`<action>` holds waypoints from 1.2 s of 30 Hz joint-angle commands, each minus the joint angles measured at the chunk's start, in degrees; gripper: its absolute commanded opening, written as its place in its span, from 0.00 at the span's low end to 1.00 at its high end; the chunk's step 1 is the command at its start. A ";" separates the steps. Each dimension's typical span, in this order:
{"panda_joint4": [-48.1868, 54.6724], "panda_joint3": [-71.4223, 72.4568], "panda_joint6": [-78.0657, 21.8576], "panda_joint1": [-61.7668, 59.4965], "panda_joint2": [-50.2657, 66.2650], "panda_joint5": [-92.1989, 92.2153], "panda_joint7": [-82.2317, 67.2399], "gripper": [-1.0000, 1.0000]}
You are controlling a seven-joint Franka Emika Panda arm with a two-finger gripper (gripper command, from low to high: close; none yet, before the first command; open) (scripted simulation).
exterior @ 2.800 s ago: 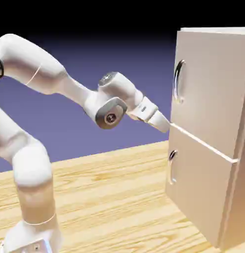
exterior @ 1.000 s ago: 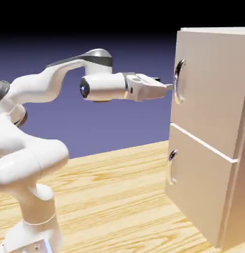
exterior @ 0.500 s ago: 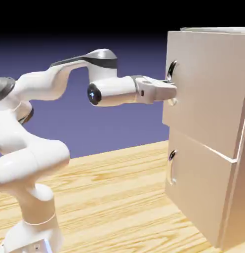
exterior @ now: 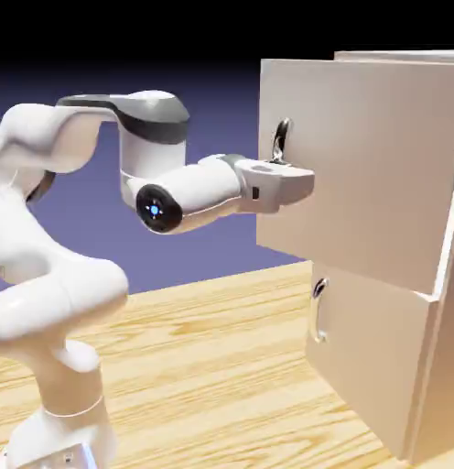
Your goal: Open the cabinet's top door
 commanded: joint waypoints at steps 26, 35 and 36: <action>40.14 -17.19 -41.71 -4.79 53.14 -42.78 -23.16 0.00; 58.84 -16.53 -51.40 -4.10 68.51 -49.11 -25.41 0.00; 60.91 -16.35 -52.39 -4.03 70.10 -49.58 -25.44 0.00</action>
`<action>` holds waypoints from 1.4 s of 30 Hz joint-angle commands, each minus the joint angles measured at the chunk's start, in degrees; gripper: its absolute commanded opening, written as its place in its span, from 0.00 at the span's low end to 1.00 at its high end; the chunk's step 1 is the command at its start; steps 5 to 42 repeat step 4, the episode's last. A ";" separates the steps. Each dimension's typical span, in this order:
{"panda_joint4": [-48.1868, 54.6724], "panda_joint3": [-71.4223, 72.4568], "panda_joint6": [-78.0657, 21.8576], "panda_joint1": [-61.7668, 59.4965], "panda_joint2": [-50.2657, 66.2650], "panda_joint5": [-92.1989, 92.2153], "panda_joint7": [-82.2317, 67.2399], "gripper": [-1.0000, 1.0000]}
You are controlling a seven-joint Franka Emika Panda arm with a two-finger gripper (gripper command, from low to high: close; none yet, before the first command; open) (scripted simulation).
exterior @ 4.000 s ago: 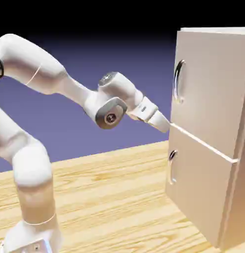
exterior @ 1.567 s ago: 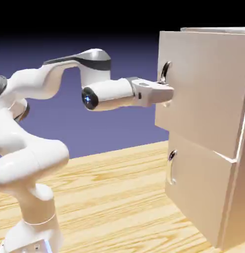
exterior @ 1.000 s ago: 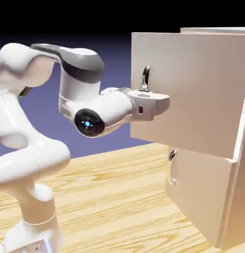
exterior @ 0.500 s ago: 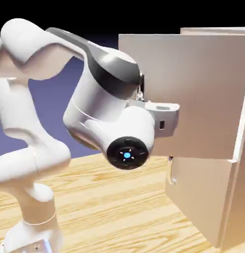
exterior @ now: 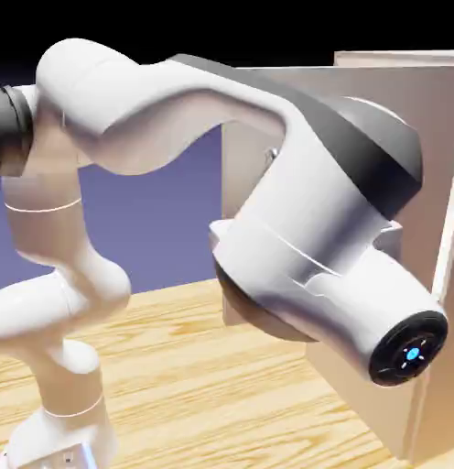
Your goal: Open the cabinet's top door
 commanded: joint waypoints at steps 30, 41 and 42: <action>4.72 0.46 -2.15 0.14 3.54 -0.83 0.16 1.00; 4.72 0.46 -2.15 0.14 3.54 -0.83 0.16 1.00; 4.72 0.46 -2.15 0.14 3.54 -0.83 0.16 1.00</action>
